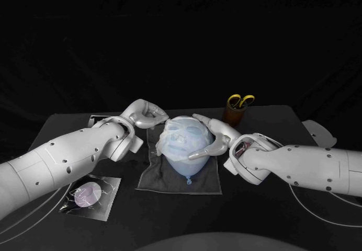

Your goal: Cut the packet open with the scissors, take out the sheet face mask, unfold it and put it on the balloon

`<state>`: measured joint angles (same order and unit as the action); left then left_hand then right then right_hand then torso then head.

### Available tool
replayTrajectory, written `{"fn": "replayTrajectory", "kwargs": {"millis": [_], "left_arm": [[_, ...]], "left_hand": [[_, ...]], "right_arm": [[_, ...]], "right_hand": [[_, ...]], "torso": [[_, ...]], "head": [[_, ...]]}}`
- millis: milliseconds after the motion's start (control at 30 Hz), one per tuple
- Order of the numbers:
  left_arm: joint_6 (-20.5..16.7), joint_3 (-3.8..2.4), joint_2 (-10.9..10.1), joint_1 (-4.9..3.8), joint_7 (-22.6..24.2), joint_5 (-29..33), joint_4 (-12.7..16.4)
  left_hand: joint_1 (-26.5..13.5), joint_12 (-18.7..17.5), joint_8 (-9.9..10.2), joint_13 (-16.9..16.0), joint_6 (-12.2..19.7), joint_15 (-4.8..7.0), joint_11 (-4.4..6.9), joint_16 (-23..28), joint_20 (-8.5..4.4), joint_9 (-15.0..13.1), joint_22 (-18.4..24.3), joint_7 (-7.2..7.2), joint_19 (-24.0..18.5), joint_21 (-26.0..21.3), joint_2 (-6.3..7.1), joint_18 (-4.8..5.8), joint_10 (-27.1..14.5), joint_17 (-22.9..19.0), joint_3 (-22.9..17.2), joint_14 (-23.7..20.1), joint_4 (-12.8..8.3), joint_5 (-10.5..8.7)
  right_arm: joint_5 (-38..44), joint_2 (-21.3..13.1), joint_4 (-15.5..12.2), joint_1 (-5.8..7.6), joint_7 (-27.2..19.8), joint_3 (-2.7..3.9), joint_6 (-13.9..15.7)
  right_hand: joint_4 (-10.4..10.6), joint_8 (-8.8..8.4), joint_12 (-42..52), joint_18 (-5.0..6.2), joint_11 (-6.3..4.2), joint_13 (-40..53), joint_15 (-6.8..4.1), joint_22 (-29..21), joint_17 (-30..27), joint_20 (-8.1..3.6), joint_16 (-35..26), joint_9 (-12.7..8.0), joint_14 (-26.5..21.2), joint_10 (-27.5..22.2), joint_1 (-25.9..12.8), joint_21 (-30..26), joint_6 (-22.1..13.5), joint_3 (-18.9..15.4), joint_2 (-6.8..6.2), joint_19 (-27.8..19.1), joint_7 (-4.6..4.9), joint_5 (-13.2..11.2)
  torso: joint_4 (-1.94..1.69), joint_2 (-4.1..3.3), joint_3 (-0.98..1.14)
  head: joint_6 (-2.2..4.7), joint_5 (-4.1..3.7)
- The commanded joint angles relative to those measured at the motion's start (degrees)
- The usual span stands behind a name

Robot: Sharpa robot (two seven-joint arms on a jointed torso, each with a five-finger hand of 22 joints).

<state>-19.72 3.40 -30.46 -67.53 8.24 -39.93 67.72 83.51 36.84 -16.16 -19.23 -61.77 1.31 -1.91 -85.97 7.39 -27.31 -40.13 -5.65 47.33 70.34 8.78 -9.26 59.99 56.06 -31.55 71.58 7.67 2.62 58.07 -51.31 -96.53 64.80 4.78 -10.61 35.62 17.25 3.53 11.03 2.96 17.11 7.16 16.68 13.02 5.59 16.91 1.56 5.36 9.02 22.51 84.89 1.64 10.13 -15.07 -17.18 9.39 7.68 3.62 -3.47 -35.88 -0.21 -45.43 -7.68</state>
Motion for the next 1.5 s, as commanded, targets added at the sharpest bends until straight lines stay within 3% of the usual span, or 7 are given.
{"fn": "replayTrajectory", "kwargs": {"millis": [33, 100, 200, 333, 967, 1100, 1500], "left_arm": [[-0.27, -0.08, -0.45, -0.07, 0.65, 1.75, 0.11], [0.01, -0.07, -0.78, -0.08, 0.64, 3.54, 0.26], [0.86, -0.06, -1.32, -0.09, 0.37, 6.10, 0.63], [3.89, -0.05, -1.99, -0.09, -0.99, 8.71, 1.22], [14.45, -0.01, -2.20, -0.09, -7.33, 11.98, 1.12], [14.80, -0.01, -2.09, -0.09, -7.21, 13.42, 1.22], [14.70, 0.00, -2.03, -0.08, -6.35, 17.82, 1.31]], "left_hand": [[-0.66, -1.09, 0.54, 0.58, 2.74, -1.14, -1.07, 0.18, 0.01, -7.72, 0.99, -0.71, -0.80, 0.04, -1.11, -1.01, -2.60, -1.78, -1.29, -0.66, 0.30, 0.25], [-5.49, -2.71, 3.98, 1.58, 8.11, -2.85, -2.91, 0.79, 0.19, -6.29, 2.53, -2.71, -2.27, -0.91, -0.71, -1.17, -4.13, -4.55, -0.03, -2.20, 4.03, 1.14], [-12.12, -3.71, 5.60, 2.26, 9.13, -3.81, -3.94, 1.22, 0.78, -4.91, 2.92, -3.72, -2.51, -1.56, 0.01, -1.07, -4.58, -6.34, 2.73, -3.23, 9.18, 0.37], [-20.01, -4.95, 6.97, 3.15, 8.65, -4.19, -4.22, 1.75, 1.51, -3.15, 3.59, -4.03, -2.58, -2.57, -0.86, -1.23, -4.32, -8.35, 7.08, -4.45, 9.17, 0.20], [-22.81, -2.90, 7.14, 2.06, 7.89, -4.36, -4.18, 1.67, 2.12, -1.00, 4.47, -3.57, -3.71, -4.28, -1.45, -1.19, -7.07, -11.73, 14.44, -8.56, 9.13, 0.18], [-21.34, 0.75, 6.53, 0.07, 7.80, -4.03, -3.78, 0.71, 2.22, -0.41, 4.45, -3.11, -3.82, -4.31, -1.95, -1.22, -7.84, -10.00, 16.16, -7.91, 9.17, 0.17], [-16.28, 23.58, 3.58, -12.81, 8.23, -2.37, -1.86, -3.22, 2.20, 2.33, 3.03, -1.94, -3.92, -2.26, -4.71, -1.26, -12.53, -0.24, 24.54, -2.16, 9.15, 0.17]], "right_arm": [[0.08, 0.09, -0.05, -0.56, 1.55, -0.46, -2.67], [0.08, 0.08, -0.02, -0.56, 1.55, -0.46, -2.67], [0.08, 0.09, 0.02, -0.56, 1.55, -0.46, -2.69], [0.08, 0.10, 0.08, -0.57, 1.55, -0.46, -2.71], [0.08, 0.37, 0.29, -0.61, 1.56, -0.46, -2.80], [0.08, 0.41, 0.31, -0.63, 1.56, -0.46, -2.81], [0.08, 0.42, 0.31, -0.67, 1.70, -0.46, -2.77]], "right_hand": [[0.10, 0.34, 0.19, 0.89, 0.05, 0.01, -0.09, -0.06, -0.10, -0.05, 0.01, 0.06, 0.37, 0.22, 0.38, 0.22, 0.09, 0.33, -0.19, 0.40, 7.07, 0.36], [0.10, 0.34, 0.19, 0.89, 0.05, 0.01, -0.09, -0.06, -0.10, -0.05, 0.01, 0.06, 0.37, 0.22, 0.38, 0.22, 0.09, 0.33, -0.19, 0.40, 7.07, 0.36], [0.10, 0.34, 0.19, 0.89, 0.05, 0.01, -0.09, -0.06, -0.10, -0.05, 0.01, 0.06, 0.37, 0.22, 0.38, 0.22, 0.09, 0.33, -0.19, 0.40, 7.07, 0.36], [0.10, 0.34, 0.19, 0.89, 0.05, 0.01, -0.09, -0.06, -0.10, -0.05, 0.01, 0.06, 0.37, 0.22, 0.38, 0.22, 0.09, 0.33, -0.19, 0.40, 7.07, 0.36], [0.10, 0.38, 0.27, 0.89, 0.04, -0.03, -0.09, -0.06, -0.13, -0.05, 0.00, 0.11, 0.34, 0.18, 0.39, 0.22, 0.16, 0.35, -0.16, 0.43, 7.14, 0.36], [0.10, 0.38, 0.27, 0.89, 0.04, -0.03, -0.09, -0.06, -0.13, -0.05, 0.00, 0.11, 0.34, 0.18, 0.39, 0.22, 0.16, 0.35, -0.16, 0.43, 7.14, 0.36], [0.10, 0.43, 0.36, 0.89, 0.04, -0.06, -0.09, -0.05, -0.13, -0.06, 0.00, 0.17, 0.36, 0.14, 0.43, 0.23, 0.26, 0.41, -0.12, 0.46, 7.27, 0.37]], "torso": [[-0.12, 0.07, 0.01], [-0.14, 0.08, 0.02], [-0.11, 0.08, -0.04], [-0.13, 0.03, -0.09], [-0.04, 0.06, -0.03], [-0.03, 0.03, -0.02], [-0.05, 0.05, -0.05]], "head": [[-0.02, -0.06], [-0.01, -0.12], [0.08, -0.09], [0.11, -0.08], [0.17, 0.34], [0.24, 0.37], [0.09, 0.40]]}}
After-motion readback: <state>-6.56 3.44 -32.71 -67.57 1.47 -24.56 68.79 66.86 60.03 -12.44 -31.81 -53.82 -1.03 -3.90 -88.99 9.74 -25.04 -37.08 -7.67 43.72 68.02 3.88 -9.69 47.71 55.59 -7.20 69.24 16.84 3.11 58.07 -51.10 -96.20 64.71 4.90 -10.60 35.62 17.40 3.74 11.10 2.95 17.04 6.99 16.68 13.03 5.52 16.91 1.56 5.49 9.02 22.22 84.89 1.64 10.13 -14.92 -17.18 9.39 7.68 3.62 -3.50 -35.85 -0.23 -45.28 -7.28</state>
